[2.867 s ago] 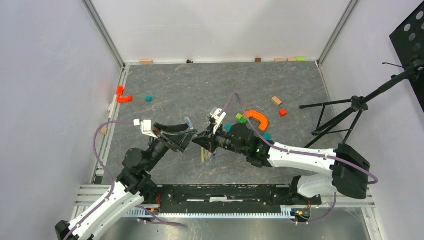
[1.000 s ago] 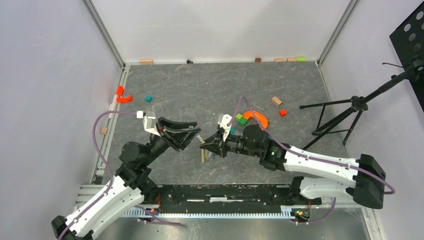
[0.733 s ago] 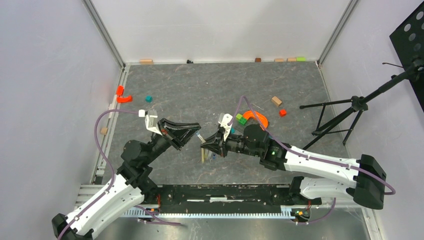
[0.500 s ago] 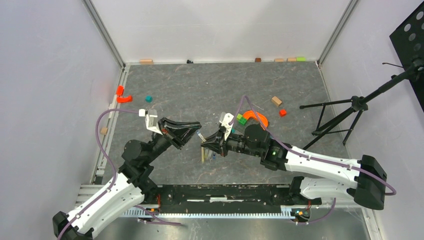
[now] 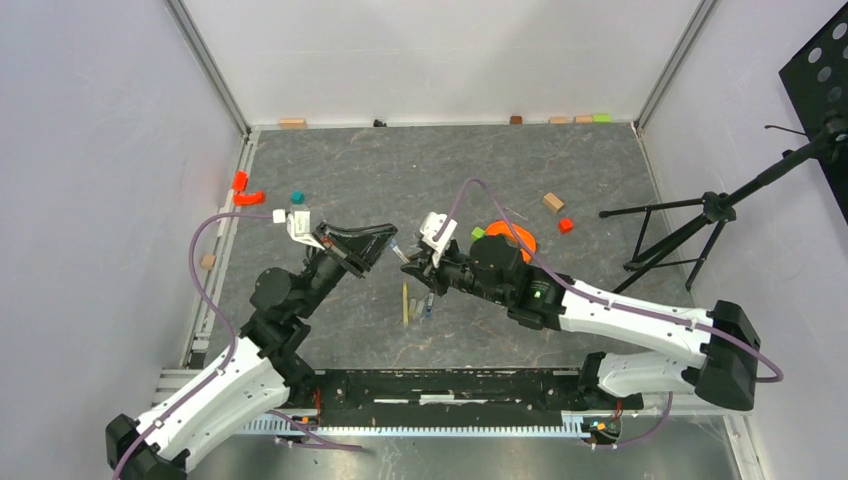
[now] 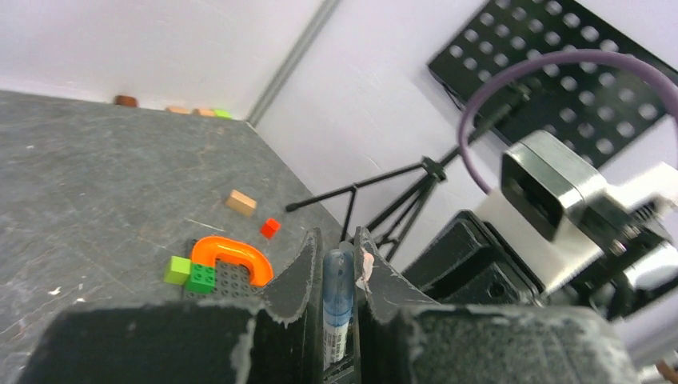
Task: Insert the pens into the pen caps
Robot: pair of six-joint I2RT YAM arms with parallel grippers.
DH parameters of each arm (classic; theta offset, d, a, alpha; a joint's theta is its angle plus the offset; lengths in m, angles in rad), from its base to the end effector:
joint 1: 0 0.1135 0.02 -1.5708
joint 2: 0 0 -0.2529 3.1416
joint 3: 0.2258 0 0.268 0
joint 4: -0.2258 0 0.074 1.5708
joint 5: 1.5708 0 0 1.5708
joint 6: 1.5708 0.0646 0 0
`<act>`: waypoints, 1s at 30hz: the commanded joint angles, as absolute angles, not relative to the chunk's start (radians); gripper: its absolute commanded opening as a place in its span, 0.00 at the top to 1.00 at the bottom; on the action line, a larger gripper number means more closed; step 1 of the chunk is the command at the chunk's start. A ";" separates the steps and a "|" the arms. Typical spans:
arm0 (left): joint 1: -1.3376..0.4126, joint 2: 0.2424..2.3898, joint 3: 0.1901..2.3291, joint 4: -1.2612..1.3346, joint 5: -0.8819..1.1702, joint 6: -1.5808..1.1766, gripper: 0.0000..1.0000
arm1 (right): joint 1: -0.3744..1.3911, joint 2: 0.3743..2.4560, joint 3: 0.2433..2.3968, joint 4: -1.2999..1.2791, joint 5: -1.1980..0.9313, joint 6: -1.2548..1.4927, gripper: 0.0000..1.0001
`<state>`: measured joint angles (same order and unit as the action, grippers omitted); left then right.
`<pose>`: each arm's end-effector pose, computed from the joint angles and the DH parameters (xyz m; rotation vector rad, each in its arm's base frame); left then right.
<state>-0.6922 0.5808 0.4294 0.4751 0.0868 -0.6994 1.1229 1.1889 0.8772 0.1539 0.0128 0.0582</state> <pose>0.1558 -0.1364 0.3162 0.0766 1.3492 -1.2471 0.1435 0.2968 0.3034 -0.9084 1.5616 0.8489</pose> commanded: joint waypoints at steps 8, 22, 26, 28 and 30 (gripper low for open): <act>-0.704 0.736 0.540 0.240 -0.080 -0.877 0.98 | 1.128 1.340 1.105 0.205 0.237 -0.142 1.00; -0.704 0.778 0.483 0.420 0.153 -0.792 0.98 | 0.993 1.292 1.047 0.352 -0.076 0.044 1.00; -0.704 0.763 0.461 0.521 0.310 -0.759 0.98 | 0.885 1.203 0.930 0.551 -0.385 0.192 1.00; -0.706 0.772 0.464 0.588 0.432 -0.755 0.98 | 0.839 1.198 0.907 0.666 -0.528 0.308 1.00; -0.706 0.773 0.466 0.625 0.510 -0.738 0.98 | 0.812 1.187 0.879 0.772 -0.602 0.401 1.00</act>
